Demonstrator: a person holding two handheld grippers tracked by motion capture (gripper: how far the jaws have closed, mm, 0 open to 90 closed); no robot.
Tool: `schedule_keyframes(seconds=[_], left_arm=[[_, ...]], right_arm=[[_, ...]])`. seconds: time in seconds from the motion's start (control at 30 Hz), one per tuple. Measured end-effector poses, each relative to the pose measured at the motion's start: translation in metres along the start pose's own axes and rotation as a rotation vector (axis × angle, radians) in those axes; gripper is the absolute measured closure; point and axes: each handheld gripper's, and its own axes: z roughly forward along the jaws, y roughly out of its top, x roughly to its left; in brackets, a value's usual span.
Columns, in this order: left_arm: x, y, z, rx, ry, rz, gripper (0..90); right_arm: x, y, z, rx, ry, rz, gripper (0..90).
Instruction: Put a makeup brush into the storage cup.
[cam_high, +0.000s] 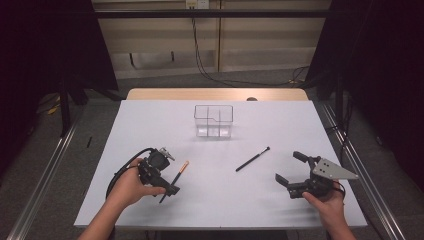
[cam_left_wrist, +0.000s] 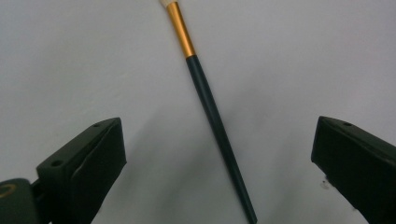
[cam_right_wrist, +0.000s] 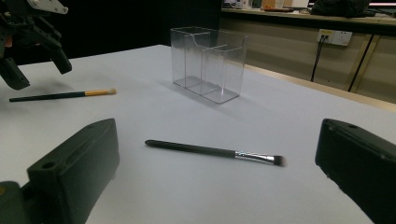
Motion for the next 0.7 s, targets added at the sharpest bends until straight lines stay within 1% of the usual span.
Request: schedule_keyframes(seconds=[0.1,0.13,0.17,0.23,0.27,0.3,0.37,0.4,0.43,0.47,0.5,0.53,0.6,0.63,0.7], left_arm=[[-0.0001,0.0010,-0.0002,0.009,0.006,0.015,5.9],[0.0001,0.0014,-0.0002,0.009,0.011,0.011,8.5],[0.0003,0.0018,0.0000,0.010,0.010,0.016,8.5],[-0.0002,0.0024,0.0007,0.018,0.004,0.015,10.8],[-0.0007,0.0027,0.0013,0.023,0.012,0.016,13.3],[-0.0015,0.0031,0.0018,0.028,0.016,0.017,13.3],[-0.0015,0.0039,0.0022,0.037,0.020,0.030,15.9],[-0.0018,0.0044,0.0020,0.043,0.027,0.033,19.4],[-0.0017,0.0049,0.0020,0.047,0.032,0.040,19.4],[-0.0017,0.0053,0.0020,0.048,0.034,0.041,21.2],[-0.0012,0.0057,0.0022,0.041,0.031,0.036,22.1],[0.0000,0.0060,0.0017,0.046,0.026,0.038,23.8],[0.0018,0.0066,0.0021,0.034,0.035,0.022,28.3],[0.0033,0.0070,0.0016,0.031,0.035,0.025,28.3],[0.0050,0.0078,0.0011,0.024,0.020,0.008,35.5]], right_arm=[[0.0007,0.0000,0.0004,0.003,0.000,0.001,0.0],[0.0009,0.0000,0.0007,0.003,0.002,0.001,0.0],[0.0009,0.0000,0.0007,0.003,0.002,0.001,0.0],[0.0008,-0.0001,0.0009,0.004,0.001,0.001,0.0],[0.0006,-0.0002,0.0009,0.004,0.001,0.001,0.0],[0.0006,-0.0002,0.0009,0.004,0.001,0.001,0.0],[0.0001,-0.0003,0.0009,0.002,0.002,0.001,0.0],[-0.0001,-0.0004,0.0009,0.001,0.003,0.002,0.0],[-0.0001,-0.0004,0.0009,0.001,0.003,0.002,0.0],[0.0001,-0.0003,0.0008,0.001,0.003,0.003,0.0],[0.0001,-0.0003,0.0009,0.002,0.003,0.002,0.0],[0.0002,-0.0004,0.0009,0.003,0.003,0.001,0.0],[0.0004,-0.0003,0.0010,0.004,0.002,0.000,0.0],[0.0004,-0.0003,0.0010,0.004,0.002,0.000,0.0],[0.0003,-0.0002,0.0010,0.001,0.004,0.002,0.0]])
